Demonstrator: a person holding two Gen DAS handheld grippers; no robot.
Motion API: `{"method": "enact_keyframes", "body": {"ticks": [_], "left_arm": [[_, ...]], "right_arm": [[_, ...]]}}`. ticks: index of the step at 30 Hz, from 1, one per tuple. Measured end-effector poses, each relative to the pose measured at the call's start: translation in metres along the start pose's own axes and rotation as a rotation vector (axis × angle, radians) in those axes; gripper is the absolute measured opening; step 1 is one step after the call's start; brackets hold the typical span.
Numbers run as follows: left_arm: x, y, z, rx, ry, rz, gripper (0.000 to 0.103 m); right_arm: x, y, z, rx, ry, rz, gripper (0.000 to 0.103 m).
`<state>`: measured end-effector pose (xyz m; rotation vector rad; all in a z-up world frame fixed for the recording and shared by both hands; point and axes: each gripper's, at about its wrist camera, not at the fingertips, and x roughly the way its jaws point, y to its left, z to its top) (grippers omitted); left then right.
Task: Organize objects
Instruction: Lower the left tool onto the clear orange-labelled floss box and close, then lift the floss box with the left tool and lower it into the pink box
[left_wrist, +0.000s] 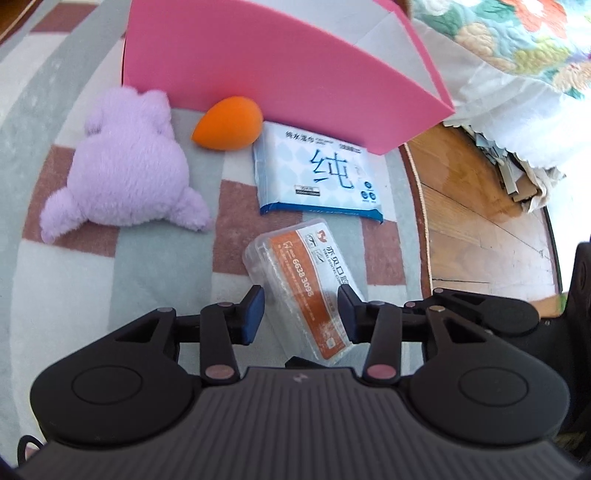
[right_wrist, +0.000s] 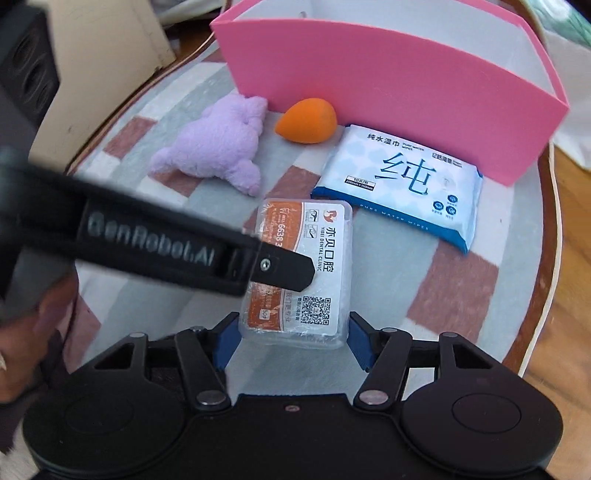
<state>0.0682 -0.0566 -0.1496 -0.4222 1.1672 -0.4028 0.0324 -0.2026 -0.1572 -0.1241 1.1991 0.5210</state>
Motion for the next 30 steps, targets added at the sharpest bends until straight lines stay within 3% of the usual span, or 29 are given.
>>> {"method": "enact_keyframes", "body": {"ticks": [9,17,23,30], "left_arm": [[-0.052,-0.034,0.006,0.214,-0.091,0.057,0.041],[-0.103,-0.064,0.048,0.334,-0.132,0.087,0.041],[-0.13,-0.08,0.095,0.346,-0.21,0.128,0.041],[-0.114,-0.066,0.172,0.283,-0.173,0.175,0.041]], "right_arm": [[-0.036,0.011,0.002,0.077,-0.13,0.026,0.066],[-0.078,0.024,0.027,0.063,-0.282,0.008,0.066],[-0.109,0.02,0.072,0.074,-0.373,0.008,0.066],[-0.094,0.009,0.135,0.105,-0.397,0.004,0.066]]}}
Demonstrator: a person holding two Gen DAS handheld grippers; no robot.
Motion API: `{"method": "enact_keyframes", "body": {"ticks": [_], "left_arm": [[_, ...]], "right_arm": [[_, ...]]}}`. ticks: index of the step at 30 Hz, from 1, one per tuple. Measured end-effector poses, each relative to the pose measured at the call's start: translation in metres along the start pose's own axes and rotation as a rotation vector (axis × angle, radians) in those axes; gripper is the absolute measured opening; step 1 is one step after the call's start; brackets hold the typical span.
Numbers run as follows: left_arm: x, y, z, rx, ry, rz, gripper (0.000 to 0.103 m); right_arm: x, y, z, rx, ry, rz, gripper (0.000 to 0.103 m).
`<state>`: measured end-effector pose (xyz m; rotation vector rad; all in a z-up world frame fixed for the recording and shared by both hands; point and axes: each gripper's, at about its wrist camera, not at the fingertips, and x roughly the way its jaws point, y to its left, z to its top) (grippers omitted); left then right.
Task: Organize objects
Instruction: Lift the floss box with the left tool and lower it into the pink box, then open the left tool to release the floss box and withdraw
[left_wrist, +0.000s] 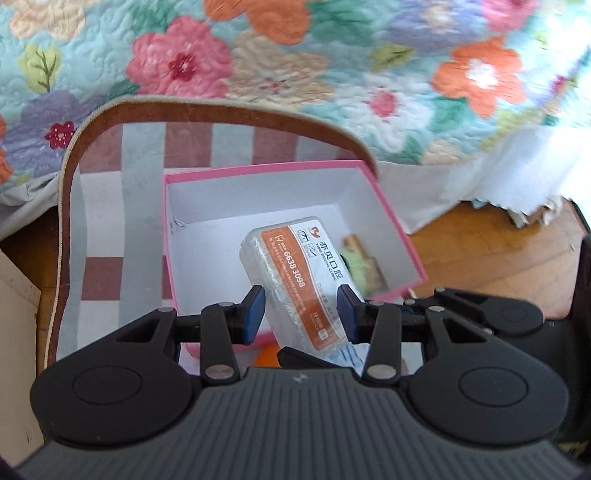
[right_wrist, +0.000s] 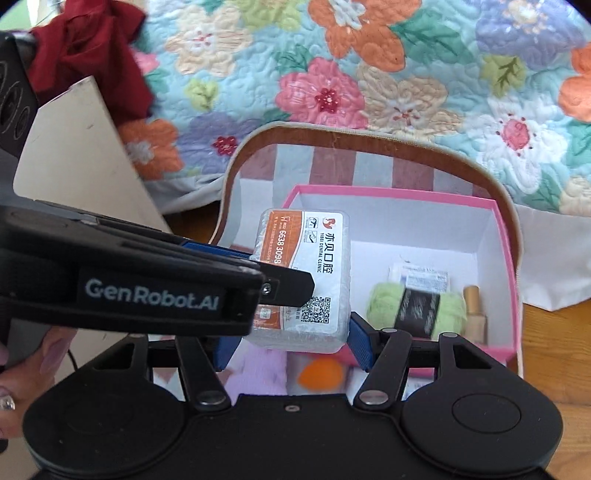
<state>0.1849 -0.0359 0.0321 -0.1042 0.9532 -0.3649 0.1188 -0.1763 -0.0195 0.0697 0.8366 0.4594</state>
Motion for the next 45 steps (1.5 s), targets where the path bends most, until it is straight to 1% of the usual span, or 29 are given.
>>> {"method": "enact_keyframes", "body": {"ticks": [3,5,9,12,14,18,24,27,28,31,34,36,38,40,43,45], "left_arm": [[0.033,0.013,0.019,-0.03,0.05,0.013,0.04],[0.058,0.02,0.027,-0.021,0.079,0.02,0.039],[0.102,0.032,0.03,-0.034,0.139,0.03,0.039],[0.127,0.037,0.029,-0.035,0.179,0.035,0.04],[0.139,0.04,0.028,-0.038,0.203,0.038,0.04],[0.156,0.049,0.027,-0.062,0.226,0.031,0.04],[0.166,0.056,0.027,-0.103,0.224,0.008,0.038],[0.165,0.055,0.026,-0.112,0.229,0.007,0.035],[0.163,0.053,0.025,-0.104,0.223,0.019,0.035],[0.15,0.047,0.026,-0.071,0.18,0.048,0.035],[0.128,0.043,0.03,-0.063,0.145,0.03,0.035],[0.107,0.04,0.029,-0.042,0.131,0.01,0.035],[0.083,0.037,0.023,-0.001,0.119,0.007,0.035],[0.059,0.036,0.016,0.036,0.114,0.0,0.036],[0.025,0.038,0.006,0.057,0.106,-0.017,0.038],[0.005,0.038,-0.003,0.068,0.099,-0.031,0.039]], "right_arm": [[0.031,-0.015,0.016,0.061,0.027,0.01,0.066],[0.051,-0.028,0.021,0.121,0.05,0.026,0.066],[0.093,-0.051,0.022,0.233,0.112,0.05,0.066],[0.114,-0.058,0.014,0.265,0.152,0.041,0.066],[0.126,-0.059,0.01,0.261,0.171,0.023,0.066],[0.145,-0.062,0.005,0.276,0.206,0.012,0.066],[0.152,-0.066,0.006,0.302,0.244,0.021,0.069],[0.15,-0.066,0.004,0.275,0.258,0.026,0.069],[0.149,-0.066,0.004,0.271,0.265,0.032,0.069],[0.135,-0.069,0.005,0.266,0.25,0.048,0.071],[0.115,-0.074,0.007,0.264,0.228,0.065,0.072],[0.095,-0.072,0.007,0.238,0.22,0.083,0.072],[0.067,-0.068,0.001,0.209,0.174,0.107,0.072],[0.04,-0.06,-0.002,0.159,0.136,0.104,0.072],[0.005,-0.051,-0.006,0.131,0.112,0.138,0.072],[-0.016,-0.043,-0.008,0.087,0.092,0.142,0.072]]}}
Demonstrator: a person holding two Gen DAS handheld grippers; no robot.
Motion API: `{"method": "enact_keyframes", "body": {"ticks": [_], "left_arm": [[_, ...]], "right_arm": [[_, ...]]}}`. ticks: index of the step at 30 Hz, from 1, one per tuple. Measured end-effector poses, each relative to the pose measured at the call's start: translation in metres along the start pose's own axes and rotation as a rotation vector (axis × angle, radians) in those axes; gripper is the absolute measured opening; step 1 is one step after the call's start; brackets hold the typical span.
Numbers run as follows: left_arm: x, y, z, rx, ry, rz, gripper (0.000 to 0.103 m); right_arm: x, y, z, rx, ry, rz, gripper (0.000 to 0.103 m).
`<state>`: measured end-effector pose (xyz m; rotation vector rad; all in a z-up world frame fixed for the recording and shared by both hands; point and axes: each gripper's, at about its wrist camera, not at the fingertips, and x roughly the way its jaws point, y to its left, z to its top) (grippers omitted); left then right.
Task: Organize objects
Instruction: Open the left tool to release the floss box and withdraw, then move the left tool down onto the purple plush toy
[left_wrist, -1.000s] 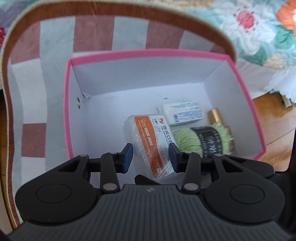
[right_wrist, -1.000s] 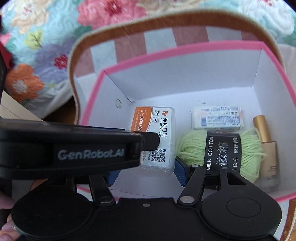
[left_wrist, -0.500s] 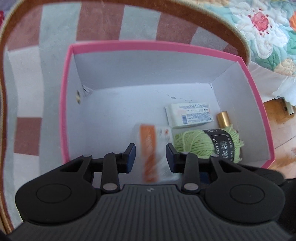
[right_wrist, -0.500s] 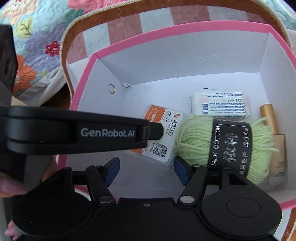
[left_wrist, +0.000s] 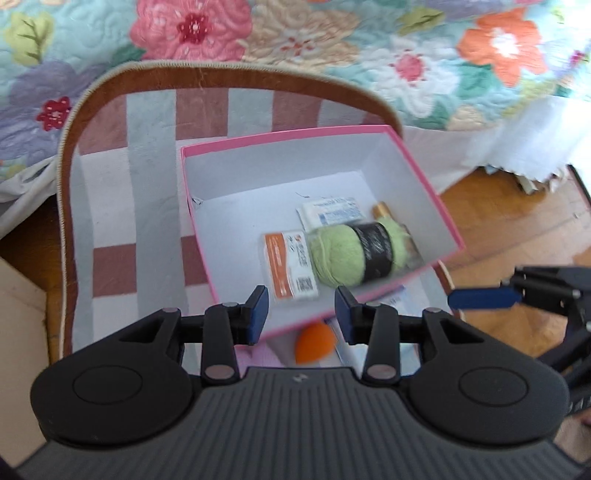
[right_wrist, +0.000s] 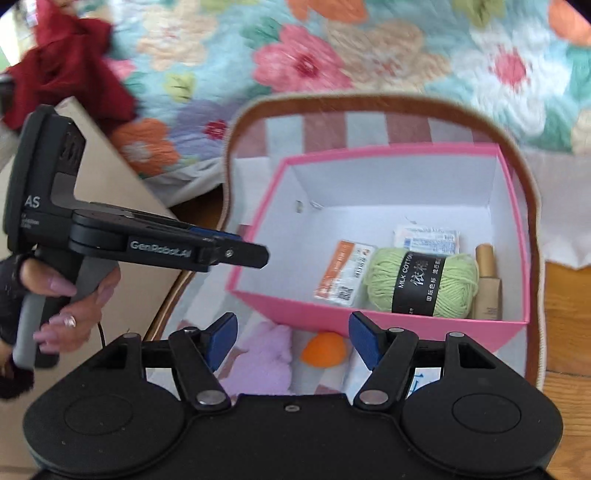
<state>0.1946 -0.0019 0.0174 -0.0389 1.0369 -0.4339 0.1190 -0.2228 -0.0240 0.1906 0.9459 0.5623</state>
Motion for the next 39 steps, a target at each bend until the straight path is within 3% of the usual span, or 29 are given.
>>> {"method": "enact_keyframes", "body": {"ticks": [6,10,15,19,28,34,39], "left_arm": [[-0.031,-0.008,-0.032,0.022,-0.015,-0.026,0.048],[-0.025,-0.004,-0.054,0.006,0.023,-0.053,0.051],[-0.003,0.005,-0.081,-0.016,0.07,-0.062,0.052],[0.022,0.016,-0.098,-0.029,0.082,-0.035,0.052],[0.075,0.038,-0.122,-0.154,0.071,0.038,0.052],[0.083,0.035,-0.134,-0.19,0.064,0.037,0.034],[0.079,0.048,-0.142,-0.376,0.127,-0.017,0.024]], "right_arm": [[-0.03,0.024,-0.016,-0.081,-0.027,0.044,0.072],[-0.033,0.038,-0.036,-0.134,-0.045,0.052,0.081],[-0.01,0.057,-0.063,-0.22,-0.007,0.08,0.086],[0.021,0.064,-0.079,-0.249,0.037,0.039,0.086],[0.071,0.047,-0.107,-0.238,0.002,-0.027,0.086],[0.083,0.043,-0.115,-0.248,0.02,-0.024,0.086],[0.085,0.035,-0.113,-0.195,0.05,-0.013,0.086]]}}
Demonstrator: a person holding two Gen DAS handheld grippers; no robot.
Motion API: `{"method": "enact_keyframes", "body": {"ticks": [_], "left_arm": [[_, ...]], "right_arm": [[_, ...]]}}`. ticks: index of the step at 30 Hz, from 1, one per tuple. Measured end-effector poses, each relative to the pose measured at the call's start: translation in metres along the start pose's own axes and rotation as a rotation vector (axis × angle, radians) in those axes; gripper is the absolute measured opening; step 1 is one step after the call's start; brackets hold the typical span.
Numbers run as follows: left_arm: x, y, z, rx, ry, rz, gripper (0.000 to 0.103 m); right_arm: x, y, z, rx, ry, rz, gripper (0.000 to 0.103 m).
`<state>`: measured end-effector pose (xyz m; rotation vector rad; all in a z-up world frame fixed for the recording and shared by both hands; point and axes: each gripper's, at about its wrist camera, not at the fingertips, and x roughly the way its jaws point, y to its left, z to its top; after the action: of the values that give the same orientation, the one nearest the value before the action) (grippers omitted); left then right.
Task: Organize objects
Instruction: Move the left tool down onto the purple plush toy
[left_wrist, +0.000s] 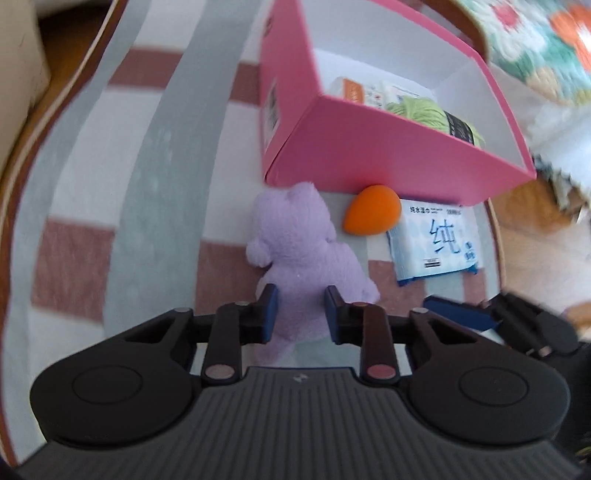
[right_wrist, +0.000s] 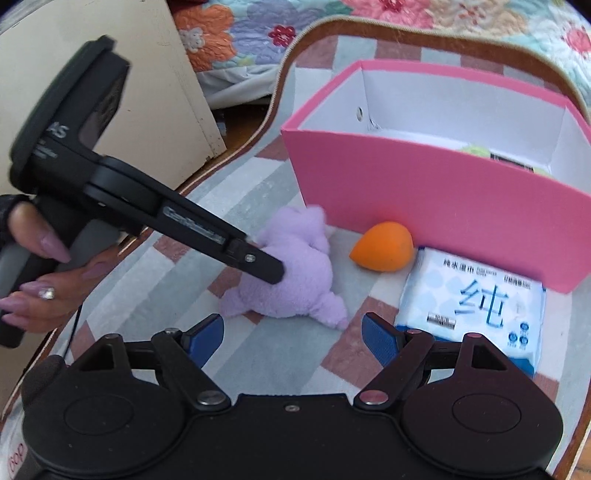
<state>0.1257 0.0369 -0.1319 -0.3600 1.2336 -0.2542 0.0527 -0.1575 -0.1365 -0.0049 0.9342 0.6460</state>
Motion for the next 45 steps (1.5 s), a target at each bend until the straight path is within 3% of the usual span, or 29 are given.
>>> {"method": "enact_keyframes", "body": {"ticks": [4,9,13,15,17,20,22,27,31,33,36,37,41,45], "left_arm": [[0.007,0.011,-0.006,-0.166,0.073,-0.11,0.021],[0.013,0.003,-0.014,-0.18,0.077,-0.128,0.021],[0.021,0.0,-0.02,-0.218,0.112,-0.191,0.021],[0.017,-0.004,-0.02,-0.17,0.092,-0.153,0.021],[0.014,-0.008,-0.021,-0.123,0.082,-0.14,0.021],[0.007,-0.014,-0.023,-0.051,0.067,-0.121,0.021],[0.0,-0.018,-0.024,0.006,0.044,-0.095,0.021],[-0.018,-0.016,-0.022,0.071,-0.03,-0.052,0.034],[-0.012,-0.008,-0.02,0.043,0.003,-0.054,0.039],[-0.005,-0.013,-0.019,0.067,0.033,-0.053,0.04],[-0.001,-0.016,-0.021,0.073,0.05,-0.07,0.041],[0.001,-0.015,-0.021,0.068,0.046,-0.074,0.041],[0.015,-0.012,-0.018,0.056,0.033,-0.043,0.041],[0.019,-0.01,-0.02,0.032,0.021,-0.06,0.041]], "right_arm": [[0.003,-0.007,-0.001,0.076,0.044,0.044,0.086],[0.018,-0.017,-0.002,0.236,0.087,0.082,0.085],[0.026,-0.012,-0.005,0.201,0.098,0.031,0.082],[0.028,-0.012,-0.007,0.182,0.1,0.023,0.073],[0.031,-0.012,-0.01,0.171,0.107,0.001,0.048],[0.031,-0.003,-0.01,0.035,0.122,-0.076,0.024],[0.029,-0.002,-0.01,0.026,0.144,-0.094,0.021],[0.018,-0.013,-0.008,0.063,0.186,-0.14,0.02],[0.003,-0.023,-0.01,0.118,0.215,-0.09,0.02],[0.001,-0.028,-0.011,0.145,0.267,-0.02,0.02],[-0.004,-0.036,-0.012,0.219,0.256,0.013,0.032],[-0.005,-0.037,-0.012,0.217,0.25,0.01,0.042],[-0.006,-0.028,-0.01,0.195,0.196,0.028,0.046],[-0.003,-0.025,-0.006,0.199,0.138,0.025,0.052]]}}
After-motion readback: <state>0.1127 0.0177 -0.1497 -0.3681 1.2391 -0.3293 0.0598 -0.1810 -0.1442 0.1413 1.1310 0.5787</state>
